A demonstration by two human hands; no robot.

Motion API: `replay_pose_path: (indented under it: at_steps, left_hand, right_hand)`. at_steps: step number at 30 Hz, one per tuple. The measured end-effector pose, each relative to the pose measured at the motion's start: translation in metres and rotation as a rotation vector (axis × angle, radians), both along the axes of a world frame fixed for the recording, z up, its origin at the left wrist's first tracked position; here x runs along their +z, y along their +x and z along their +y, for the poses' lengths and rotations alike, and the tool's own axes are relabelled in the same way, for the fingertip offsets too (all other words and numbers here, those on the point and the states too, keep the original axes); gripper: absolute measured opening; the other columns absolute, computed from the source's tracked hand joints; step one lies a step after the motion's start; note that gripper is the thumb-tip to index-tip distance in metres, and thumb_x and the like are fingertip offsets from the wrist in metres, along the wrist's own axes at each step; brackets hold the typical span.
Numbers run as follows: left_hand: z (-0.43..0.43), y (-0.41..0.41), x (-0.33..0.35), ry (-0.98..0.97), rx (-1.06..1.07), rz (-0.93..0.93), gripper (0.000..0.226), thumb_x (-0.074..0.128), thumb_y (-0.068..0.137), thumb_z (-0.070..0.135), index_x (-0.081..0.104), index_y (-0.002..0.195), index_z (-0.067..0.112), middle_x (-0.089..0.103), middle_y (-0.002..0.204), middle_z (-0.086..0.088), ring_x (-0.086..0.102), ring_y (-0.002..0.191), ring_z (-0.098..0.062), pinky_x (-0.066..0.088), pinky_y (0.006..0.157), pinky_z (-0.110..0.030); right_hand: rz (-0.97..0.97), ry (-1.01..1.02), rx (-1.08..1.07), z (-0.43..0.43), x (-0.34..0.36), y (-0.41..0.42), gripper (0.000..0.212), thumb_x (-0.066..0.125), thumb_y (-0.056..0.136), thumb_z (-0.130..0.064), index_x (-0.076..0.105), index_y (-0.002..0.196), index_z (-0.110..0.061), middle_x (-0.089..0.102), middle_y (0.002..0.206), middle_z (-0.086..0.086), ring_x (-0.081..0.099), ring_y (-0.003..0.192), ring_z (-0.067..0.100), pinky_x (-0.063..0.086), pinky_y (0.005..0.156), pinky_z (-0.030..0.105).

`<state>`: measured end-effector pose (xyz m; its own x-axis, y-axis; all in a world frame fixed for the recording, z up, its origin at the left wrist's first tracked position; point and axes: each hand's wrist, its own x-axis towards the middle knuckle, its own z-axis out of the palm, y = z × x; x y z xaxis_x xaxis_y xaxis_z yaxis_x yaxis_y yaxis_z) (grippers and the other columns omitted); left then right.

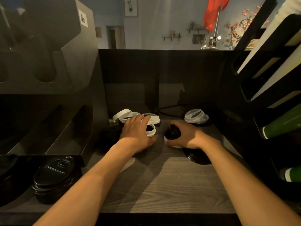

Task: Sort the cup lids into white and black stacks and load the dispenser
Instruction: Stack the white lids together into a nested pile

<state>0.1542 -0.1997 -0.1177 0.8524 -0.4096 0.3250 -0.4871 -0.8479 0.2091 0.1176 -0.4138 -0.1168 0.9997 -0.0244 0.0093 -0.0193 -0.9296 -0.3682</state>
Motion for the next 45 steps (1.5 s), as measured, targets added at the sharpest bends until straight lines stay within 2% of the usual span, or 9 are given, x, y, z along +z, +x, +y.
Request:
replay_pose_path:
  at_steps: [4, 11, 15, 20, 23, 30, 37, 40, 45]
  left_hand:
    - [-0.002, 0.0, -0.003, -0.016, 0.014, 0.005, 0.085, 0.072, 0.086, 0.055, 0.032, 0.156, 0.026, 0.043, 0.156, 0.0, 0.036, 0.146, -0.023, 0.026, 0.12, -0.038]
    - [-0.008, -0.002, -0.004, -0.286, -0.025, 0.079, 0.091, 0.085, 0.075, 0.054, 0.039, 0.15, 0.029, 0.044, 0.145, 0.003, 0.046, 0.134, -0.022, 0.044, 0.109, -0.043]
    - [-0.008, -0.001, -0.007, -0.232, -0.016, 0.106, 0.094, 0.08, 0.077, 0.061, 0.036, 0.154, 0.029, 0.042, 0.153, 0.003, 0.039, 0.143, -0.022, 0.037, 0.117, -0.041]
    - [-0.008, -0.005, -0.004, -0.205, -0.017, 0.156, 0.084, 0.074, 0.086, 0.052, 0.033, 0.156, 0.031, 0.038, 0.16, 0.004, 0.034, 0.148, -0.021, 0.03, 0.121, -0.041]
    - [-0.007, -0.005, -0.002, -0.249, -0.025, 0.173, 0.076, 0.076, 0.087, 0.046, 0.039, 0.152, 0.032, 0.044, 0.154, 0.005, 0.042, 0.143, -0.021, 0.036, 0.118, -0.041]
    - [-0.006, -0.004, 0.0, -0.416, -0.048, 0.138, 0.075, 0.078, 0.086, 0.046, 0.044, 0.149, 0.027, 0.049, 0.149, 0.005, 0.048, 0.135, -0.018, 0.039, 0.105, -0.029]
    - [-0.01, -0.006, 0.001, -0.458, -0.035, 0.133, 0.087, 0.076, 0.082, 0.059, 0.039, 0.153, 0.023, 0.045, 0.152, 0.004, 0.046, 0.136, -0.019, 0.042, 0.108, -0.036]
    - [-0.009, -0.007, 0.002, -0.512, -0.035, 0.14, 0.088, 0.075, 0.081, 0.061, 0.04, 0.152, 0.022, 0.044, 0.145, 0.003, 0.047, 0.13, -0.018, 0.044, 0.102, -0.033]
    - [-0.011, -0.005, 0.0, -0.515, -0.038, 0.168, 0.062, 0.074, 0.082, 0.062, 0.051, 0.126, 0.026, 0.046, 0.124, 0.005, 0.051, 0.112, -0.016, 0.041, 0.086, -0.029]
  right_hand:
    - [-0.066, 0.154, -0.04, 0.007, 0.005, -0.007, 0.094, 0.08, 0.07, -0.064, 0.041, 0.148, -0.03, 0.052, 0.145, -0.003, 0.053, 0.128, 0.018, 0.046, 0.105, 0.036]
    - [-0.073, 0.543, -0.108, 0.011, 0.006, -0.005, 0.069, 0.079, 0.075, -0.06, 0.05, 0.13, -0.03, 0.057, 0.115, -0.01, 0.057, 0.103, 0.01, 0.05, 0.083, 0.027]
    - [-0.121, 0.63, -0.142, 0.01, 0.004, 0.0, 0.068, 0.075, 0.076, -0.065, 0.056, 0.129, -0.027, 0.064, 0.116, -0.006, 0.062, 0.103, 0.013, 0.054, 0.09, 0.034]
    - [-0.169, 0.464, -0.174, 0.004, 0.001, 0.005, 0.089, 0.075, 0.079, -0.059, 0.037, 0.152, -0.023, 0.049, 0.144, 0.005, 0.051, 0.128, 0.025, 0.048, 0.1, 0.038]
    - [-0.124, 0.389, -0.175, 0.001, 0.002, 0.006, 0.095, 0.074, 0.066, -0.065, 0.042, 0.147, -0.028, 0.054, 0.136, 0.007, 0.057, 0.119, 0.026, 0.052, 0.099, 0.045]
    - [-0.094, 0.146, -0.196, -0.004, 0.0, 0.01, 0.072, 0.07, 0.08, -0.058, 0.046, 0.141, -0.028, 0.05, 0.139, 0.008, 0.051, 0.125, 0.028, 0.048, 0.101, 0.046]
    - [-0.109, -0.037, 0.088, 0.004, 0.009, -0.008, 0.066, 0.064, 0.08, -0.061, 0.047, 0.141, -0.042, 0.049, 0.143, -0.005, 0.039, 0.135, 0.022, 0.038, 0.108, 0.042]
    - [0.009, -0.177, 0.152, 0.004, 0.01, -0.008, 0.084, 0.064, 0.07, -0.07, 0.041, 0.147, -0.043, 0.039, 0.152, -0.007, 0.03, 0.142, 0.022, 0.029, 0.115, 0.043]
    - [0.023, -0.278, 0.114, 0.003, 0.005, -0.004, 0.094, 0.061, 0.072, -0.077, 0.031, 0.154, -0.04, 0.03, 0.159, -0.003, 0.023, 0.145, 0.023, 0.022, 0.117, 0.043]
